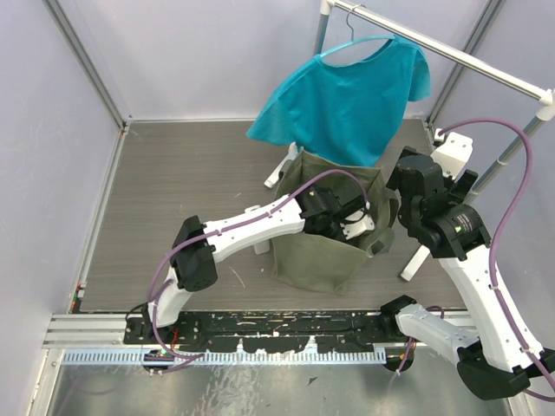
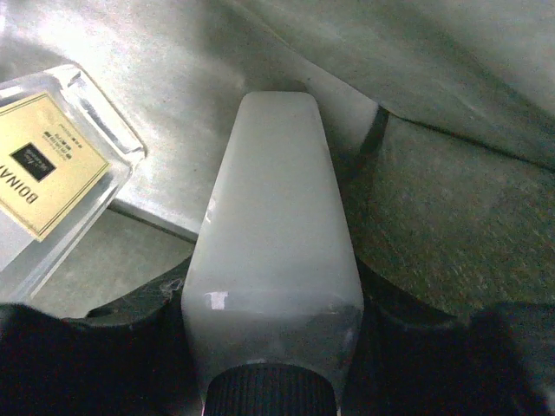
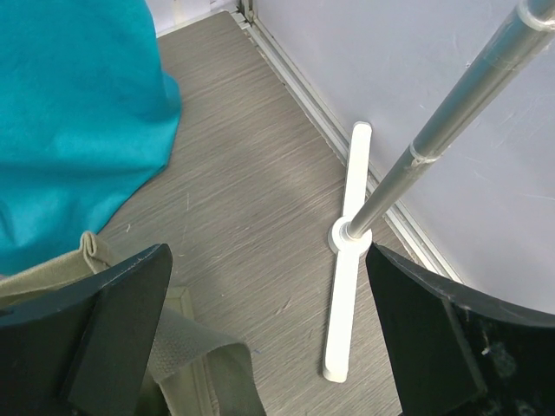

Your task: Place the personal care products into the canvas bag

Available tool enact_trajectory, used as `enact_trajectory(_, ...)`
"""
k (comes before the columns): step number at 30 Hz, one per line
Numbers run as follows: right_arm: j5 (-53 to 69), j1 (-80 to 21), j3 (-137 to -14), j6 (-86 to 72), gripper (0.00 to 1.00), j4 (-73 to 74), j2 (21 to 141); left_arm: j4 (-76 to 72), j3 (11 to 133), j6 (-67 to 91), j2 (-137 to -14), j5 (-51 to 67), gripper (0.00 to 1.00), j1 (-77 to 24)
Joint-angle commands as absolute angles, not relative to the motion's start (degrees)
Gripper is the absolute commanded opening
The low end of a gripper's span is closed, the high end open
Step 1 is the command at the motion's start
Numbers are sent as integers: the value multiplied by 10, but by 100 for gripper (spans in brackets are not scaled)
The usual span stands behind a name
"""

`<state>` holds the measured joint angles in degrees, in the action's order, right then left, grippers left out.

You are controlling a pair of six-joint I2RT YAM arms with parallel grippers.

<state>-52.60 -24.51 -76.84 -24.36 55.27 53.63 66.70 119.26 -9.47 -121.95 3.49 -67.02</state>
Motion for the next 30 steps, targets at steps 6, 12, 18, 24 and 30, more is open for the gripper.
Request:
enact_trajectory(6, -527, -244, -762, -243, 100, 526, 533, 664, 1175, -94, -1220, 49, 53, -672)
enact_trajectory(12, -522, -244, -757, -239, 100, 520, 533, 649, 1164, -84, -1217, 79, 80, -673)
enact_trajectory(18, -520, -243, -756, -232, 100, 515, 534, 649, 1177, -79, -1214, 86, 95, -672)
enact_trajectory(24, -516, -244, -756, -226, 100, 512, 538, 604, 1199, -46, -1165, 138, 98, -661)
enact_trajectory(30, -509, -243, -757, -222, 100, 508, 544, 462, 1172, 49, -1069, 211, 98, -614)
